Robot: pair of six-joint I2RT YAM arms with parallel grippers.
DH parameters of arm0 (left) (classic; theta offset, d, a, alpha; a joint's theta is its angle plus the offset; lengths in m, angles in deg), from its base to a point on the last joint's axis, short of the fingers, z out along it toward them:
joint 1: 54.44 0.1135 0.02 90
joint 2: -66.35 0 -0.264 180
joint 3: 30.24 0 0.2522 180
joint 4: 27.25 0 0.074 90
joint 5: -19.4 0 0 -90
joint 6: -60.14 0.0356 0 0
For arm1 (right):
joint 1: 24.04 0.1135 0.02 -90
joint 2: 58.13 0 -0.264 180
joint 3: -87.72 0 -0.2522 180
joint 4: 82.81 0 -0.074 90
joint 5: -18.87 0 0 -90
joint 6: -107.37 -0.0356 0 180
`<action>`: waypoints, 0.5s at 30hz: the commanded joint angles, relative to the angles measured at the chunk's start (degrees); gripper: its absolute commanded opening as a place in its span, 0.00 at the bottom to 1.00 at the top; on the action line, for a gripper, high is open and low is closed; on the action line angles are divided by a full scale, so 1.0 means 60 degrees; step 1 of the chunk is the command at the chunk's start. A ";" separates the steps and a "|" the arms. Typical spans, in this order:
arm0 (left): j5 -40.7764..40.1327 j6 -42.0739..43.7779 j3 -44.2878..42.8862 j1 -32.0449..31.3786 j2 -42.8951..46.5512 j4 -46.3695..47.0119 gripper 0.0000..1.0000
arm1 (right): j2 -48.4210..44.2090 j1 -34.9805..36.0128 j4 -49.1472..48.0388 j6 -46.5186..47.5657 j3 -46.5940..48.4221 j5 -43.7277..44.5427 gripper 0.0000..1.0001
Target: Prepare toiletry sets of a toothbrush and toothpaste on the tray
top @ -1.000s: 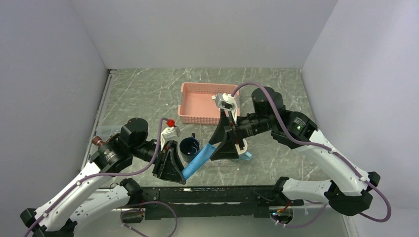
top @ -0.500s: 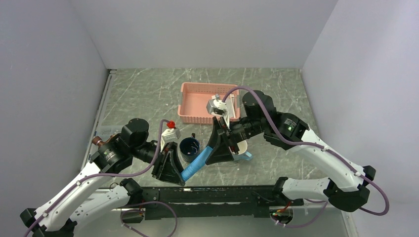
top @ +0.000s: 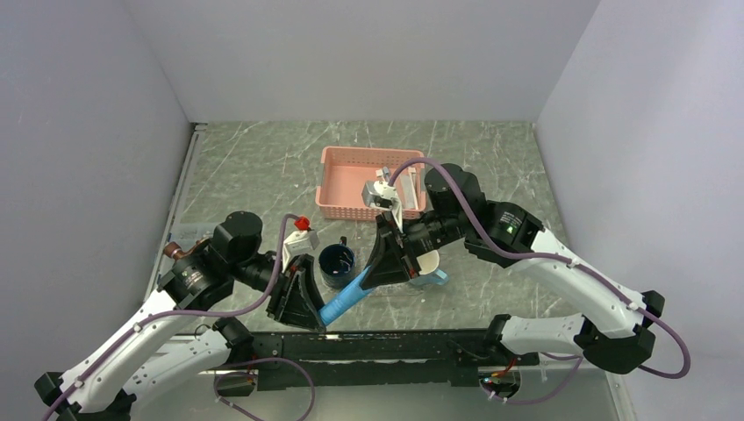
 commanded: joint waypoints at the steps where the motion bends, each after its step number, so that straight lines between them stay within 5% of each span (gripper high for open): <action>1: 0.0116 0.0107 -0.0082 0.0039 0.0076 0.0575 0.00 | 0.0049 0.0157 0.0036 0.0112 0.0065 -0.0059 0.07; 2: 0.0093 0.0107 -0.0079 0.0037 0.0060 0.0575 0.00 | 0.0041 0.0185 0.0029 0.0104 0.0054 -0.0020 0.00; 5: -0.0290 0.0262 -0.0143 0.0032 -0.0018 0.0308 0.01 | -0.0021 0.0202 0.0029 0.0100 0.0011 0.0101 0.00; 15: -0.2027 0.0775 -0.0589 0.0039 -0.0300 -0.0352 0.74 | -0.0020 0.0207 0.1124 0.0363 0.0544 0.1094 0.00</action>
